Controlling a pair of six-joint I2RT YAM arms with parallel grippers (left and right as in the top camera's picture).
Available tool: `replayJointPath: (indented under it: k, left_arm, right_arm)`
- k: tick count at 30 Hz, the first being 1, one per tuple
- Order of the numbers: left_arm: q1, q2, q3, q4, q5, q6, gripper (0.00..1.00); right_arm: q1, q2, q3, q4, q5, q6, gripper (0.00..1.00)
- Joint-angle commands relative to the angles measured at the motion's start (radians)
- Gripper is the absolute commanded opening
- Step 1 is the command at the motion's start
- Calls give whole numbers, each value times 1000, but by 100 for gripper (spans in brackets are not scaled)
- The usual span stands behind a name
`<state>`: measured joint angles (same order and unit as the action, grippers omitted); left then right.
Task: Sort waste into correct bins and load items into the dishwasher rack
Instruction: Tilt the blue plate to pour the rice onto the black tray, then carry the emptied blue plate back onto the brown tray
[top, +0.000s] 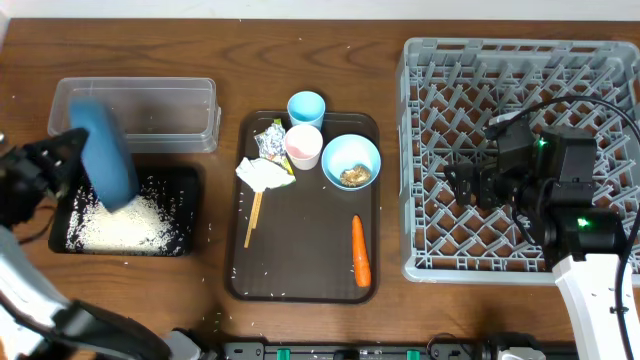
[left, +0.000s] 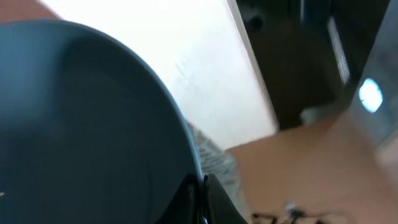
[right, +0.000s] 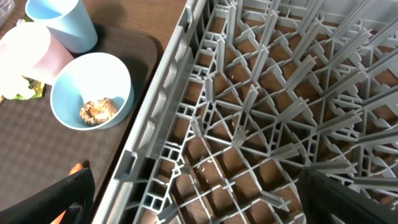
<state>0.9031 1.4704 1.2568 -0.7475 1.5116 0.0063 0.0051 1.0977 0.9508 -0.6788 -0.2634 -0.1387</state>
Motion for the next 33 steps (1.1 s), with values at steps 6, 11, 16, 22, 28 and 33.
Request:
replayJointPath:
  k: [6,11,16,22,28,33]
  left_arm:
    - [-204,-188,35,87,-306,-117,6]
    - [-392,-225,35,-26,-609,-109,6]
    - [-626,-216,35,-163,-862,-78,6]
    - [-930,-202,20,-269,-1115,-67,6]
    - [-1177,-160,-16,-314,-1255,-72,6]
    - [-1323,-75,-52,-299,-1284,-85,6]
  right_arm:
    - [13,2,21,2,5,10,98]
    - [13,2,21,3,5,10,98]
    - [13,2,21,5,5,11,98]
    - [13,2,21,4,5,11,98]
    - [13,2,21,3,5,11,98]
    - [13,2,21,3,5,11,98]
